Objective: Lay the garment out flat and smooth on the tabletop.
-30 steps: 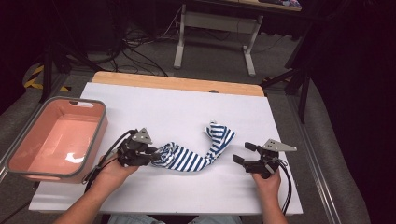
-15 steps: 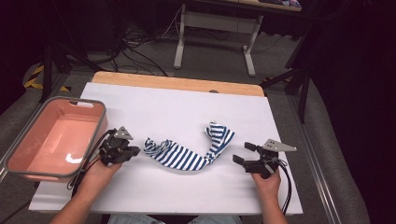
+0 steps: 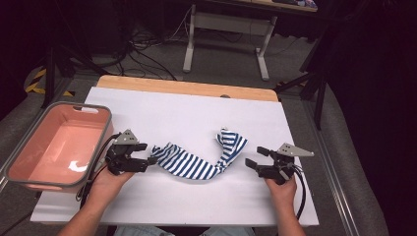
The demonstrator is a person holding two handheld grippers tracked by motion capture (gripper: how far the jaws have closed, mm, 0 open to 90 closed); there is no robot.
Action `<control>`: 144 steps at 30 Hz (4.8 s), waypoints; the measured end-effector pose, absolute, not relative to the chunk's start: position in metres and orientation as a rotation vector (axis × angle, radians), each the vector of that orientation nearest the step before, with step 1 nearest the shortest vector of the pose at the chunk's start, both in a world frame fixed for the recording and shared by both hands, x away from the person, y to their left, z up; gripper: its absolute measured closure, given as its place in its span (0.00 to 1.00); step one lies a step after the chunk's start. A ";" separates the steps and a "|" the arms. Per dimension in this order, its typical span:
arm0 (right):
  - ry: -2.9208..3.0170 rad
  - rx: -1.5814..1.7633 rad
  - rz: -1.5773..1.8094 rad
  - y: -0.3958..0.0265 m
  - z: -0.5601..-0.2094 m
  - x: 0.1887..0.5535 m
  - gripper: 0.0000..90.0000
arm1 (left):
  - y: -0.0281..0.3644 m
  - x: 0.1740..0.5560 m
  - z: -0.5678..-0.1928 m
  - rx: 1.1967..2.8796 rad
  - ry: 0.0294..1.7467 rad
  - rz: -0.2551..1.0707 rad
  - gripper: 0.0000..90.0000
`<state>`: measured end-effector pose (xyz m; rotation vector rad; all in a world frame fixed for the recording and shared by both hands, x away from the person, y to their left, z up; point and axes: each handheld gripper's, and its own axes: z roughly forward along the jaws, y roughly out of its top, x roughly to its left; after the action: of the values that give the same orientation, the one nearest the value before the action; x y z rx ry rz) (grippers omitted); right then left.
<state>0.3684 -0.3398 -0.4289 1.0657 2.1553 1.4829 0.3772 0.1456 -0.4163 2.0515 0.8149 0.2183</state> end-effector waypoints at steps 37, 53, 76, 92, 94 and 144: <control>2.406 0.900 1.097 -0.272 -0.371 0.440 0.95 | 0.125 0.375 -0.418 1.975 0.667 0.260 0.20; 2.346 0.871 1.170 -0.284 -0.350 0.420 0.95 | 0.106 0.392 -0.419 2.099 0.697 0.349 0.90; 2.151 1.031 1.216 -0.339 -0.342 0.393 0.95 | 0.171 0.373 -0.401 1.944 0.803 0.430 0.95; 2.221 1.268 1.114 -0.358 -0.385 0.408 0.80 | 0.153 0.359 -0.431 2.124 0.825 0.319 0.95; 2.196 1.249 1.122 -0.361 -0.384 0.401 0.69 | 0.154 0.357 -0.432 2.134 0.820 0.314 0.95; 2.188 1.142 1.048 -0.317 -0.364 0.436 0.58 | 0.162 0.333 -0.435 2.080 0.763 0.270 0.83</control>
<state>0.4359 -0.3175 -0.3641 1.1424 2.1882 1.0482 0.3330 0.1617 -0.4346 2.0795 0.7632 0.2699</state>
